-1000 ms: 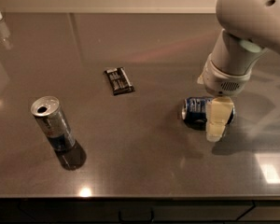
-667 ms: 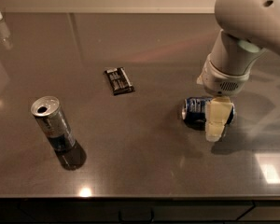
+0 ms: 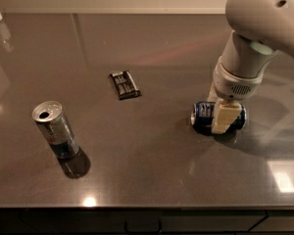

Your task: Pick pepsi can

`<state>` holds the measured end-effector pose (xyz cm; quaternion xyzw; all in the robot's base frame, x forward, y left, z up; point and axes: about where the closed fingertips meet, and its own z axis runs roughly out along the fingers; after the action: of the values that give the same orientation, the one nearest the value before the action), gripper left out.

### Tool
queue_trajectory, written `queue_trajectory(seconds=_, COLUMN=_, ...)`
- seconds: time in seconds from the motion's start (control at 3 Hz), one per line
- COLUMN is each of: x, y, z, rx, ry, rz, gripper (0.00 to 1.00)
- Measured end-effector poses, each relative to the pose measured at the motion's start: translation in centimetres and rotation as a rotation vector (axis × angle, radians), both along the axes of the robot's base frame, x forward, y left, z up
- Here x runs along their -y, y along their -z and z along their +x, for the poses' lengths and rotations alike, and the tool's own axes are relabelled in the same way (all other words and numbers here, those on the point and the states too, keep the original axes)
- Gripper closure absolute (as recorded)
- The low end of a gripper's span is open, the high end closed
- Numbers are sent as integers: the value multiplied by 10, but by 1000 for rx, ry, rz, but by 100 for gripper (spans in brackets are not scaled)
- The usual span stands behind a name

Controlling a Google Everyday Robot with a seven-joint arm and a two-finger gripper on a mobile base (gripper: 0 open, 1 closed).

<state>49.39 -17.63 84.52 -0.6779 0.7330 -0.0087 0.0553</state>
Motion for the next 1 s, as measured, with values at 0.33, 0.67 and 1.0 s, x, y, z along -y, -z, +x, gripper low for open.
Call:
queue_trajectory(seconds=0.33, x=0, y=-2, z=1, rx=3, ry=0, rz=1, gripper=64)
queue_trajectory(seconds=0.67, x=-3, y=-22, z=0, rx=21, ry=1, rz=10, gripper=86)
queue_trajectory(seconds=1.0, x=-5, y=-36, z=-1, rx=34, ry=1, rz=16, gripper=100)
